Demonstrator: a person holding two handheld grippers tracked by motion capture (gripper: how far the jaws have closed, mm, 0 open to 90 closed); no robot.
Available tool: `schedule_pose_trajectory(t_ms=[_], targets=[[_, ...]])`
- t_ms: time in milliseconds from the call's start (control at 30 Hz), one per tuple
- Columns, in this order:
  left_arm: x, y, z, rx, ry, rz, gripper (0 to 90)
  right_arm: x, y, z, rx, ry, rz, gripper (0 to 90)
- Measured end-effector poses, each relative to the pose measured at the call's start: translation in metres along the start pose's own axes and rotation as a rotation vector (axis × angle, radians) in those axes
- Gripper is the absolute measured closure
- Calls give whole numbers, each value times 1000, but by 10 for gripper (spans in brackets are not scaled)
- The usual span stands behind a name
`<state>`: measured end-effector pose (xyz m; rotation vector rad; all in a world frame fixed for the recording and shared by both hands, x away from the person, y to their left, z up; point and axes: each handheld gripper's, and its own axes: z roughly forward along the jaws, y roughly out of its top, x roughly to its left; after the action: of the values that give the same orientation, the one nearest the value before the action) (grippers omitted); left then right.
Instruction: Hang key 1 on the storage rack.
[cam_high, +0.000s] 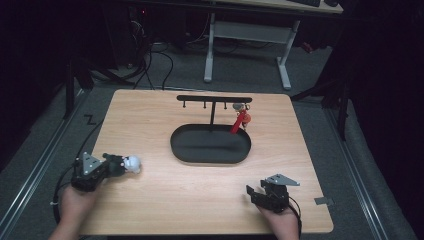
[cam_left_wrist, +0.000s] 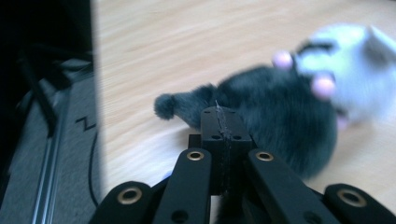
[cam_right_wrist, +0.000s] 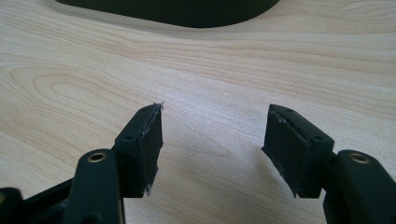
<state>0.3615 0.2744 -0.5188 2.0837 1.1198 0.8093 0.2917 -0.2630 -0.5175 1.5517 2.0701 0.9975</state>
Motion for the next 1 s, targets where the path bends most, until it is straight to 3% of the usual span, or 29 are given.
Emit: schedule_pose_trajectory(t_ms=[100,200,267,333,367,400,467,533,567,600,633,667,700,733,767,833,867,900,967,1000], targets=[[-25,6,1,12,-107,67,898,-2,0,0,3,2,7,376],[-58,11,-4,6,-220,167,898,-4,0,0,0,6,14,378],[-79,17,-14,-38,-238,238,898,-4,0,-1,-2,6,18,378],[-86,23,-22,-90,-222,240,898,-5,1,-2,-6,7,16,379],[-85,26,-25,-121,-196,222,898,-5,1,-2,-10,9,19,379],[-80,29,-24,-141,-166,180,898,-4,2,-3,-12,10,27,379],[-68,29,-19,-142,-102,116,898,-3,2,-5,-22,14,22,379],[-53,26,-7,-98,-66,43,898,-2,2,-6,-21,19,16,379],[-48,24,0,-61,-54,26,898,-3,2,-6,-20,20,9,379],[-43,21,8,-22,-55,4,898,-3,1,-6,-21,22,0,379],[-42,19,14,22,-85,-7,899,-4,0,-6,-19,29,8,380],[-42,19,14,22,-85,-7,899,-4,0,-6,-14,31,14,380],[-47,18,17,44,-98,16,899,-5,0,-5,-14,32,20,380],[-65,17,16,56,-141,89,900,-6,0,-5,-13,32,18,380],[-78,18,13,52,-174,130,900,-6,0,-4,-13,31,28,380],[-107,22,5,36,-279,174,900,-8,0,-4,-10,33,31,380],[-124,25,0,15,-319,218,900,-8,0,-4,-11,35,30,381],[-138,28,-5,-14,-329,268,900,-8,0,-4,-10,35,33,380],[-148,36,-11,-69,-353,253,900,-8,0,-3,-11,33,32,380],[-148,36,-11,-69,-353,253,900,-8,1,-4,-12,33,31,380]])
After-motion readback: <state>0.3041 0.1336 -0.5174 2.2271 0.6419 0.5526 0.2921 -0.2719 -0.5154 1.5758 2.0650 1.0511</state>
